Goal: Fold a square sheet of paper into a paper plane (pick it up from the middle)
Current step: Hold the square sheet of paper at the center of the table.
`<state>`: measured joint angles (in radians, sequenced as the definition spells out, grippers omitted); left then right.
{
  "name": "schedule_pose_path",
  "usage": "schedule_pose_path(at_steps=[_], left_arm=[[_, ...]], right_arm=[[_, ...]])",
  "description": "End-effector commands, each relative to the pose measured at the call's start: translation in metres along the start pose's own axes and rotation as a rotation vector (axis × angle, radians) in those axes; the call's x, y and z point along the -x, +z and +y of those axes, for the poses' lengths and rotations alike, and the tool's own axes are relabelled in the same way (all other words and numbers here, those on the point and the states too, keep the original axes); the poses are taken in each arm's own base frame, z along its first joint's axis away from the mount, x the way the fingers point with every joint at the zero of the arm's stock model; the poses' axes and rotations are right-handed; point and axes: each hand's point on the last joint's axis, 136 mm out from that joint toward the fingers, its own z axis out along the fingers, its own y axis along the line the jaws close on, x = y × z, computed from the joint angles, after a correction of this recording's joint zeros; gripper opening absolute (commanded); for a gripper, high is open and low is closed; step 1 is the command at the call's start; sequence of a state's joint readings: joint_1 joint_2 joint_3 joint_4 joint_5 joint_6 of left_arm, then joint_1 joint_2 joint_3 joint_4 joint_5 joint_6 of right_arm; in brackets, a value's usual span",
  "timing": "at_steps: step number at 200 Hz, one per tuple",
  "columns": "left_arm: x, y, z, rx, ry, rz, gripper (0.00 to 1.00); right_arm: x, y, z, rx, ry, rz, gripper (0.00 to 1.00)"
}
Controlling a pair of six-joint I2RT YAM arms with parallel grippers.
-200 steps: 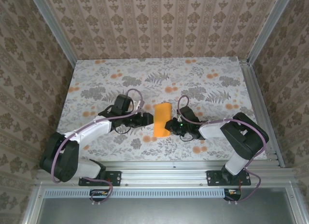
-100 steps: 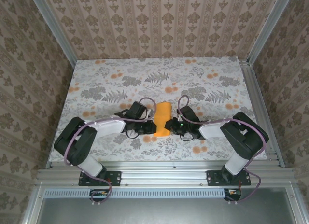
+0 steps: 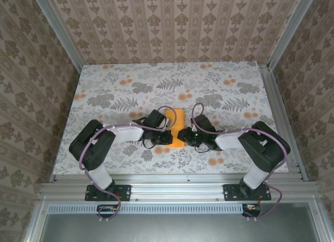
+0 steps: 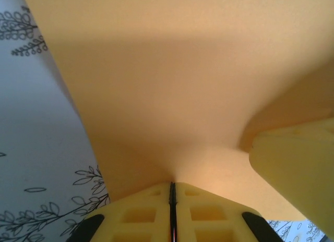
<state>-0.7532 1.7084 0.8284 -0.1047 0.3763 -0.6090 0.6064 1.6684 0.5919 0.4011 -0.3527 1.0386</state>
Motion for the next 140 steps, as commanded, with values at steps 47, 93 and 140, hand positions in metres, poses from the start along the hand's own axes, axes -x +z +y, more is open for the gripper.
schedule_pose_path(at_steps=[47, 93, 140], left_arm=[[-0.008, 0.006, 0.011, 0.059, 0.027, 0.037, 0.10], [-0.004, 0.005, 0.004, 0.029, 0.030, 0.026, 0.10], [0.000, 0.000, -0.004, 0.005, 0.042, 0.016, 0.11]], right_arm=[[0.010, -0.024, -0.015, -0.195, -0.098, 0.023, 0.48], [0.024, -0.018, -0.011, -0.229, -0.139, 0.047, 0.48], [0.025, -0.008, -0.023, -0.285, -0.146, 0.087, 0.42]])
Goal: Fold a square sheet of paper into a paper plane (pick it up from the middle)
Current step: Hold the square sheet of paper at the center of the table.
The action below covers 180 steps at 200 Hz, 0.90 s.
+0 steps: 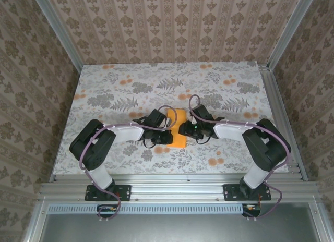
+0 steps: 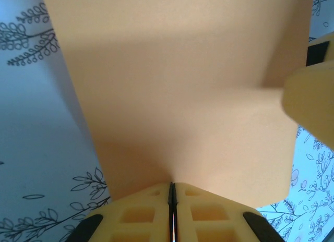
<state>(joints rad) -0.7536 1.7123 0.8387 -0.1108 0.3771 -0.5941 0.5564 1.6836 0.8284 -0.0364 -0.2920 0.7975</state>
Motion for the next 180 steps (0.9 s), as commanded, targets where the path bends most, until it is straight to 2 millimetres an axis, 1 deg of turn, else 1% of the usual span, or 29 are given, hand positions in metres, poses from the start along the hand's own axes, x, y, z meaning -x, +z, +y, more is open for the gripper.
schedule_pose_path(at_steps=[1, 29, 68, 104, 116, 146, 180], left_arm=[[-0.002, 0.000, -0.003, 0.004, 0.027, 0.016, 0.11], [0.000, -0.004, -0.010, -0.022, 0.030, 0.013, 0.13], [0.007, -0.013, -0.022, -0.069, 0.028, -0.011, 0.16], [0.016, -0.023, -0.029, -0.099, 0.026, -0.033, 0.22], [0.019, -0.027, -0.030, -0.101, 0.030, -0.039, 0.23], [0.024, -0.035, -0.025, -0.093, 0.028, -0.051, 0.25], [0.028, -0.037, -0.018, -0.084, 0.018, -0.056, 0.26]], right_arm=[[-0.005, 0.006, -0.015, -0.073, -0.014, 0.047, 0.42], [-0.004, 0.004, -0.018, -0.071, -0.009, 0.047, 0.36], [-0.006, 0.002, -0.023, -0.070, -0.014, 0.056, 0.29], [-0.007, 0.000, -0.026, -0.081, -0.034, 0.067, 0.26], [-0.008, 0.000, -0.026, -0.078, -0.040, 0.070, 0.25], [-0.009, 0.000, -0.025, -0.069, -0.054, 0.077, 0.24], [-0.012, 0.000, -0.025, -0.065, -0.065, 0.088, 0.23]])
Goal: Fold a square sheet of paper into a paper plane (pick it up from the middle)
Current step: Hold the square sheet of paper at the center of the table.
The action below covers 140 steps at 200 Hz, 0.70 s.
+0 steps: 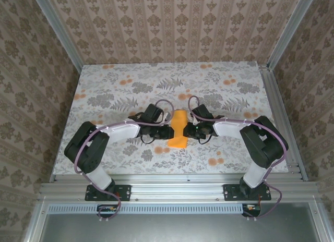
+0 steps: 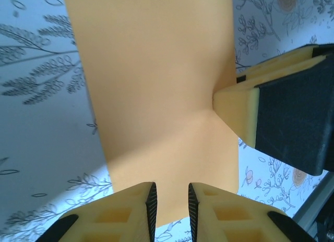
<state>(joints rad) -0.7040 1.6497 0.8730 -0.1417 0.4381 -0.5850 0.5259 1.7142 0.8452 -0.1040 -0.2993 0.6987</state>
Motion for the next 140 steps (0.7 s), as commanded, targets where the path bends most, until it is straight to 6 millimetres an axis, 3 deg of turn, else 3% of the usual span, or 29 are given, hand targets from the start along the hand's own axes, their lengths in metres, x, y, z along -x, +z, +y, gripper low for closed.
schedule_pose_path(at_steps=[1, 140], left_arm=[[0.0065, -0.0107, -0.0051, -0.015, 0.022, -0.008, 0.26], [0.0083, -0.0027, -0.0048, -0.032, 0.015, 0.012, 0.24]], right_arm=[[-0.0098, -0.0021, -0.0059, -0.011, -0.015, 0.041, 0.23], [-0.0116, -0.0057, -0.0084, 0.014, -0.012, 0.035, 0.19]])
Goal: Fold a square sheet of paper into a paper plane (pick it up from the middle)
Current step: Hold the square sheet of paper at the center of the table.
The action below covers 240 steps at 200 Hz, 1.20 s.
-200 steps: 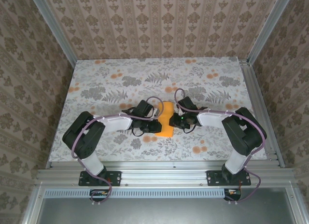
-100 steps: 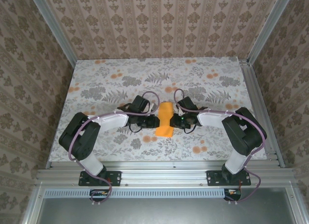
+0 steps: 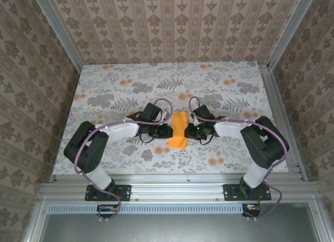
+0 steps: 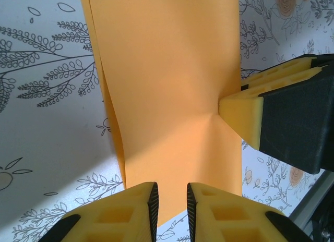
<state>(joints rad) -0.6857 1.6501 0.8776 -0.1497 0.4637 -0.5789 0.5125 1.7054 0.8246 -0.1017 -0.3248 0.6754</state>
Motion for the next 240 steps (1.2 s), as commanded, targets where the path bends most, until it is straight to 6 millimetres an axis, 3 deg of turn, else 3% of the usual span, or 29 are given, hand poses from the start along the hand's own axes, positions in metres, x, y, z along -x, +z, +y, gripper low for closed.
schedule_pose_path(at_steps=[1, 169, 240], left_arm=[[0.0058, 0.0003, -0.0056, -0.016, 0.024, 0.008, 0.24], [0.0119, -0.0034, 0.0024, 0.001, 0.007, -0.004, 0.22], [0.0142, 0.0014, -0.0038, -0.027, 0.003, 0.004, 0.21]], right_arm=[[-0.0071, -0.0042, -0.0039, 0.002, -0.004, 0.019, 0.19], [-0.0113, -0.0015, -0.0090, 0.027, -0.032, 0.054, 0.16], [-0.0133, 0.0017, -0.0097, 0.025, -0.048, 0.078, 0.17]])
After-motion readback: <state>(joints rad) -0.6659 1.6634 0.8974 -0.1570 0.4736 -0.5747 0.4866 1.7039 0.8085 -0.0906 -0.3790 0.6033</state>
